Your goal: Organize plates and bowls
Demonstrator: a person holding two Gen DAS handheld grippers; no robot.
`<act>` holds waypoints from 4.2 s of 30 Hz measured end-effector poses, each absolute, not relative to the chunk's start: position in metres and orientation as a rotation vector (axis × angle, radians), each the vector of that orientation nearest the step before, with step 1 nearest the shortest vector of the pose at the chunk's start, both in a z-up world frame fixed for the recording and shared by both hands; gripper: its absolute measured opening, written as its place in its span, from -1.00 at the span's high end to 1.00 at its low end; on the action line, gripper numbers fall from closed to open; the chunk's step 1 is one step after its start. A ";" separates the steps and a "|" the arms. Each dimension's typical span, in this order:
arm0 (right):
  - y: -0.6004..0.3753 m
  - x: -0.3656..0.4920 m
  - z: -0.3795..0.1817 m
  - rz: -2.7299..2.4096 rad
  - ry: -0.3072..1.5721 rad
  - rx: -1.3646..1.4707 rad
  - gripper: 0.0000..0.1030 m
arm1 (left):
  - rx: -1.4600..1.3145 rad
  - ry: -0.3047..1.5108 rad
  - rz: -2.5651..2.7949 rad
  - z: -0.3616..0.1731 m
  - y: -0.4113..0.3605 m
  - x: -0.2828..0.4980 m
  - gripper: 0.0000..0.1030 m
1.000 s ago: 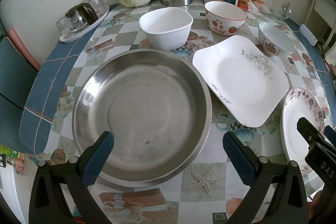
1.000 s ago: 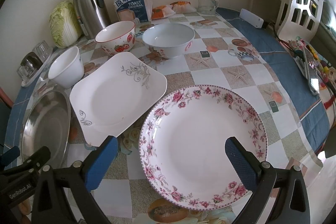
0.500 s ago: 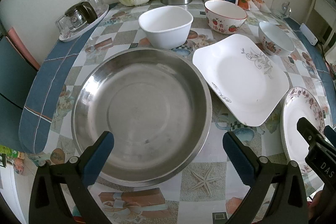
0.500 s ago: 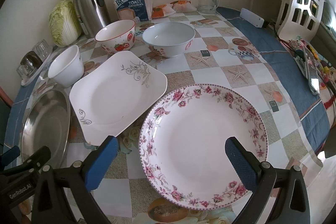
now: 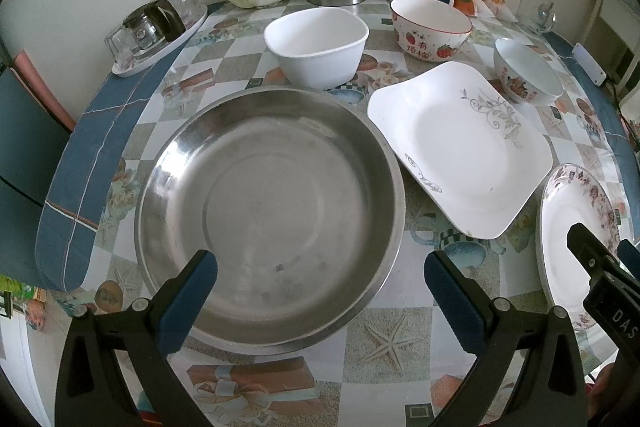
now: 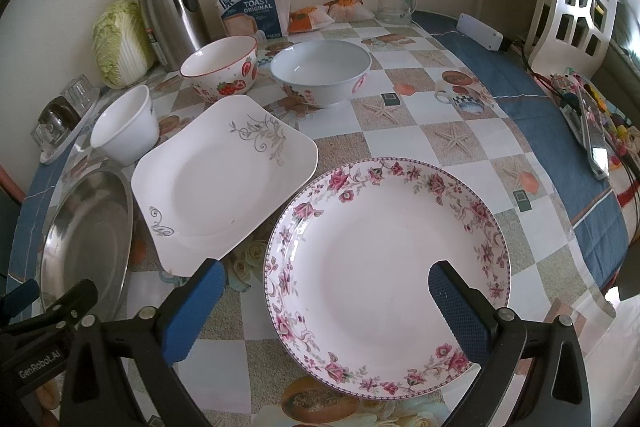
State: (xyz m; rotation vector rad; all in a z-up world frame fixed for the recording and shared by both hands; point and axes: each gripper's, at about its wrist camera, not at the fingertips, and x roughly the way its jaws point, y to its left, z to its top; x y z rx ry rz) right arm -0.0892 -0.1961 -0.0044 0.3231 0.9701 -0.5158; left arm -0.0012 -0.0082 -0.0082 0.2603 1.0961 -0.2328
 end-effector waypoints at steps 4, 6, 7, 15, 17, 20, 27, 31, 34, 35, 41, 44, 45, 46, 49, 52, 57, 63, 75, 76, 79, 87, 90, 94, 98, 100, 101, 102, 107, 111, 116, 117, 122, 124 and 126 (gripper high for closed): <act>-0.196 -0.089 -0.005 -0.516 0.977 0.325 -1.00 | 0.259 1.101 -0.233 -0.009 -0.008 -0.001 -1.00; -0.196 -0.089 -0.005 -0.515 0.978 0.326 -1.00 | 0.259 1.100 -0.233 -0.009 -0.008 -0.001 -1.00; -0.197 -0.089 -0.005 -0.516 0.978 0.326 -1.00 | 0.259 1.099 -0.234 -0.009 -0.008 -0.001 -1.00; -0.196 -0.089 -0.005 -0.514 0.981 0.326 -1.00 | 0.258 1.103 -0.234 -0.011 -0.008 -0.002 -1.00; -0.196 -0.088 -0.005 -0.514 0.981 0.326 -1.00 | 0.254 1.106 -0.235 -0.011 -0.007 -0.001 -1.00; -0.196 -0.088 -0.005 -0.514 0.982 0.326 -1.00 | 0.252 1.110 -0.234 -0.011 -0.007 -0.001 -1.00; -0.193 -0.087 -0.006 -0.510 0.984 0.320 -1.00 | 0.230 1.119 -0.231 -0.010 -0.002 0.004 -1.00; -0.188 -0.083 -0.005 -0.489 0.980 0.317 -1.00 | 0.086 1.127 -0.177 -0.007 0.026 0.017 -1.00; -0.180 -0.078 -0.002 -0.445 0.960 0.318 -1.00 | -0.044 1.112 -0.120 -0.004 0.057 0.029 -1.00; -0.178 -0.076 -0.001 -0.430 0.956 0.321 -1.00 | -0.061 1.109 -0.111 -0.004 0.061 0.031 -1.00; -0.158 -0.056 0.000 -0.325 0.940 0.362 -1.00 | -0.208 1.092 -0.084 -0.006 0.100 0.048 -1.00; -0.146 -0.047 0.001 -0.275 0.932 0.366 -1.00 | -0.270 1.065 -0.077 -0.007 0.115 0.053 -1.00; -0.141 -0.043 0.001 -0.256 0.933 0.364 -1.00 | -0.280 1.051 -0.069 -0.006 0.119 0.054 -1.00; -0.136 -0.039 0.001 -0.229 0.933 0.363 -1.00 | -0.287 1.032 -0.059 -0.005 0.123 0.054 -1.00; -0.120 -0.027 0.000 -0.182 0.939 0.348 -1.00 | -0.314 0.951 -0.014 0.001 0.138 0.057 -1.00; -0.108 -0.018 -0.005 -0.153 0.963 0.339 -1.00 | -0.323 0.914 0.024 0.002 0.151 0.060 -1.00; -0.098 -0.008 -0.017 -0.142 1.005 0.362 -0.93 | -0.279 0.995 0.050 -0.010 0.157 0.072 -1.00; -0.085 -0.002 -0.023 -0.103 1.028 0.335 -0.82 | -0.300 1.055 0.101 -0.028 0.168 0.084 -1.00; -0.074 0.010 -0.034 -0.050 1.055 0.365 -0.24 | -0.304 1.111 0.109 -0.045 0.168 0.104 -0.61; -0.073 0.011 -0.034 -0.051 1.055 0.363 -0.14 | -0.309 1.114 0.108 -0.047 0.169 0.105 -0.55; -0.074 0.012 -0.038 -0.063 1.076 0.371 0.13 | -0.310 1.129 0.104 -0.053 0.168 0.109 -0.52; -0.083 0.014 -0.050 -0.074 1.110 0.398 0.54 | -0.304 1.150 0.092 -0.065 0.167 0.113 0.12; -0.084 0.014 -0.051 -0.051 1.111 0.414 0.66 | -0.301 1.144 0.063 -0.065 0.164 0.112 0.33; -0.077 0.015 -0.048 -0.038 1.115 0.358 0.70 | -0.266 1.141 0.057 -0.064 0.161 0.110 0.35; -0.077 0.013 -0.042 -0.014 1.093 0.339 0.70 | -0.258 1.133 0.060 -0.060 0.163 0.106 0.38; -0.074 0.012 -0.036 -0.007 1.077 0.311 0.70 | -0.247 1.121 0.066 -0.056 0.163 0.104 0.38; -0.073 0.011 -0.033 -0.003 1.069 0.303 0.70 | -0.253 1.114 0.064 -0.054 0.163 0.103 0.38; -0.072 0.010 -0.030 0.001 1.062 0.296 0.70 | -0.260 1.106 0.063 -0.052 0.164 0.102 0.38; -0.071 0.006 -0.024 0.015 1.037 0.272 0.69 | -0.285 1.072 0.058 -0.039 0.166 0.093 0.39; -0.074 0.001 -0.017 0.031 1.012 0.277 0.69 | -0.288 1.036 0.052 -0.028 0.162 0.088 0.39; -0.081 -0.003 -0.008 0.043 0.988 0.264 0.69 | -0.274 1.004 0.033 -0.016 0.149 0.083 0.39; -0.084 -0.004 -0.007 0.042 0.983 0.260 0.69 | -0.269 1.004 0.027 -0.015 0.145 0.082 0.39; -0.101 -0.012 -0.002 0.026 0.963 0.262 0.69 | -0.239 0.994 -0.015 -0.007 0.122 0.080 0.39; -0.110 -0.015 0.001 0.021 0.953 0.278 0.68 | -0.224 0.984 -0.032 -0.003 0.112 0.080 0.39; -0.118 -0.019 0.002 0.009 0.948 0.280 0.68 | -0.199 0.976 -0.049 0.002 0.101 0.079 0.39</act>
